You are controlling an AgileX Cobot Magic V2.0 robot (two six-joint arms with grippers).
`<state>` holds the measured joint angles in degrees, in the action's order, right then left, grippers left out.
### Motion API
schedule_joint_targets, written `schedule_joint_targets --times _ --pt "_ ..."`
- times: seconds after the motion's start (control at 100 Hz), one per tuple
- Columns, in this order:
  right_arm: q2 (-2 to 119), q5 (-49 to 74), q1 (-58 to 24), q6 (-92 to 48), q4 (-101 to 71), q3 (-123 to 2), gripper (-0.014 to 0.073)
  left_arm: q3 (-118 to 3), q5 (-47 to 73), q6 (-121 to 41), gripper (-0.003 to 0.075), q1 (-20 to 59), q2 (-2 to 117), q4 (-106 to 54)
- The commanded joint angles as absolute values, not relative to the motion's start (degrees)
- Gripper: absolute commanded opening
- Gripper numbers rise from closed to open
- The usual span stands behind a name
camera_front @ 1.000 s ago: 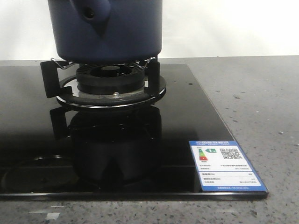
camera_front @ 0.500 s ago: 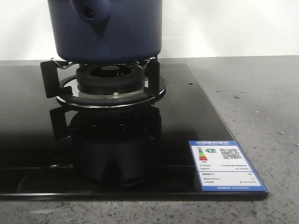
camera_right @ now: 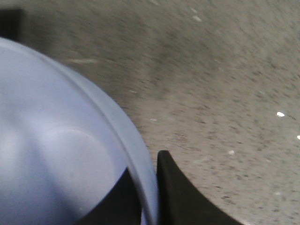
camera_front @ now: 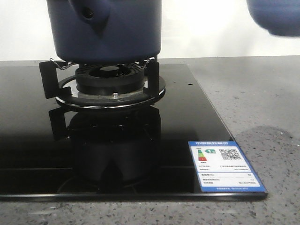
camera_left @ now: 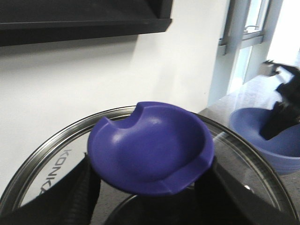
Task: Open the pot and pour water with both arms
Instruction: 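Carry the bowl with the right gripper back over the counter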
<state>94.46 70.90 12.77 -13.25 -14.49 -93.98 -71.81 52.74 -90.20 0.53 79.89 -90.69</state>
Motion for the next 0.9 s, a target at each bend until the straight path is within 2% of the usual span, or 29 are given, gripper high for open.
schedule_joint_targets --times 0.0,0.54,0.89 --pt "93.51 75.05 13.29 -13.25 -13.39 -95.45 -0.0043 -74.03 52.76 -90.56 0.0315 2.63 77.86 -96.47" --pt "93.76 63.0 13.29 -13.25 -13.1 -84.13 -0.0043 -74.03 51.76 -90.64 0.0315 3.62 78.22 -96.35" --pt "93.76 58.99 13.29 -13.25 -13.21 -82.15 -0.0043 -74.03 51.56 -90.64 0.0315 3.62 78.22 -96.35"
